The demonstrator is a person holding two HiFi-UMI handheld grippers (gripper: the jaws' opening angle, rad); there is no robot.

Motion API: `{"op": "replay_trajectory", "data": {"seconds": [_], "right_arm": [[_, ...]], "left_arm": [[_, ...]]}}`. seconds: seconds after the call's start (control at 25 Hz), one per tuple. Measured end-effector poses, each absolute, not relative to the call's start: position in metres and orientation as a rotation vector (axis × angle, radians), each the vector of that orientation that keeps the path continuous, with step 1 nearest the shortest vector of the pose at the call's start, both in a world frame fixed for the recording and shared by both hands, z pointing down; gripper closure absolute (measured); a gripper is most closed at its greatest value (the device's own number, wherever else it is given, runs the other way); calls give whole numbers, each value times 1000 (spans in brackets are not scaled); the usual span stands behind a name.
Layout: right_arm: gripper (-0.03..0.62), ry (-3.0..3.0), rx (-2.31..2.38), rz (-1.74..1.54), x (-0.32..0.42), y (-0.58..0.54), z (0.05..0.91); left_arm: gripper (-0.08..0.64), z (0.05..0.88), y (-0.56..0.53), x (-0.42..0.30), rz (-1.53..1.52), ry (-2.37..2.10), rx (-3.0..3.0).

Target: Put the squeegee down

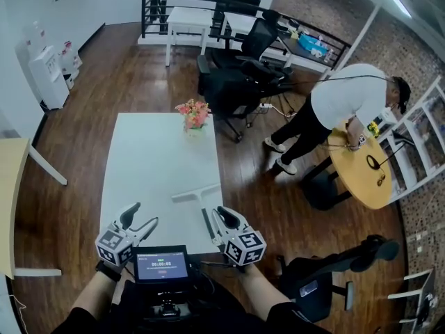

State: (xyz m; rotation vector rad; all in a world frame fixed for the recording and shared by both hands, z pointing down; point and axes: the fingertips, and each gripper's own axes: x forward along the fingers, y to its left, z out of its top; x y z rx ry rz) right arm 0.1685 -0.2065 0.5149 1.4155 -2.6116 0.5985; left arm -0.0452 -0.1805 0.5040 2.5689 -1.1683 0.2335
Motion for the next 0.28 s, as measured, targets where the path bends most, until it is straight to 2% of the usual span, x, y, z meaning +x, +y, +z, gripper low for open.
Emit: {"op": "replay_trajectory", "data": {"seconds": [0.28], "right_arm": [[503, -2619, 1411, 605, 168, -202, 514]], "left_arm": [[239, 520, -176, -50, 255, -1165, 2558]]}}
